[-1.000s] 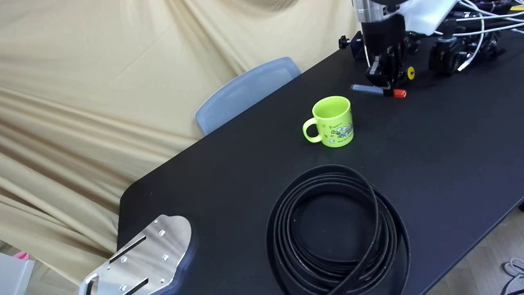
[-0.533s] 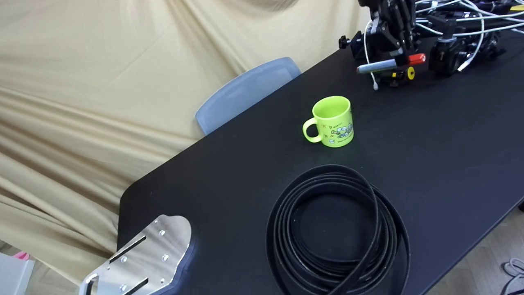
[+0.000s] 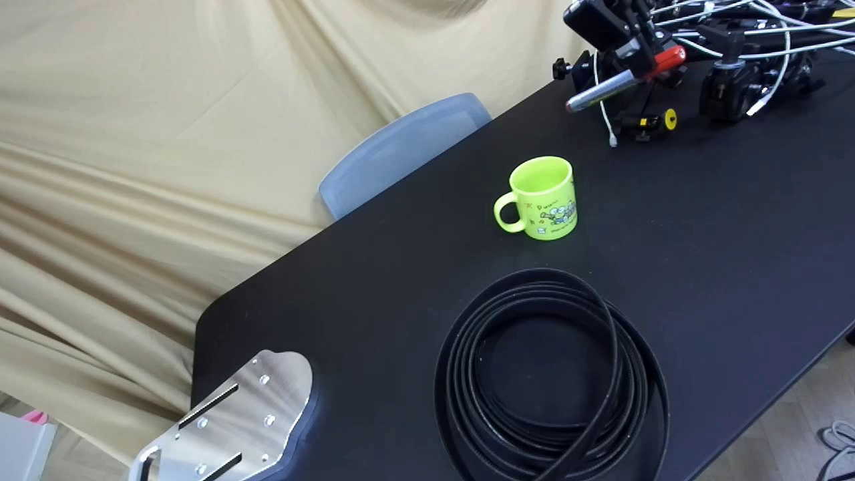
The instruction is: Put the pen in the yellow mug cup
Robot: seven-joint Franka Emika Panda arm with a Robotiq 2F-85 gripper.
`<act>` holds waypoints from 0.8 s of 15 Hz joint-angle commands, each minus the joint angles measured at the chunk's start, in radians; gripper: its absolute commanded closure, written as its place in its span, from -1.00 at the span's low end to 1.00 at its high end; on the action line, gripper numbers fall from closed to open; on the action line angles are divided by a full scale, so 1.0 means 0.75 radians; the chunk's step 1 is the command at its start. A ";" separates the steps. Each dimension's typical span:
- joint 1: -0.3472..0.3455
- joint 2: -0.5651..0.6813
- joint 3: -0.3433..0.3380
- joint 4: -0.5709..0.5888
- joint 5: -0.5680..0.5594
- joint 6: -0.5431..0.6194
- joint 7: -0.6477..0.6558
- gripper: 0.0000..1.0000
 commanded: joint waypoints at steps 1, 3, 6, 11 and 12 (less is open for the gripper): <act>0.005 0.031 0.008 0.038 0.007 -0.021 -0.016 0.59; 0.013 0.085 0.016 0.092 0.016 -0.040 -0.033 0.59; 0.009 0.104 0.014 0.104 0.017 -0.055 -0.046 0.90; 0.015 0.193 0.016 0.179 0.008 -0.188 -0.079 0.90; 0.017 0.214 0.016 0.198 0.004 -0.218 -0.082 0.90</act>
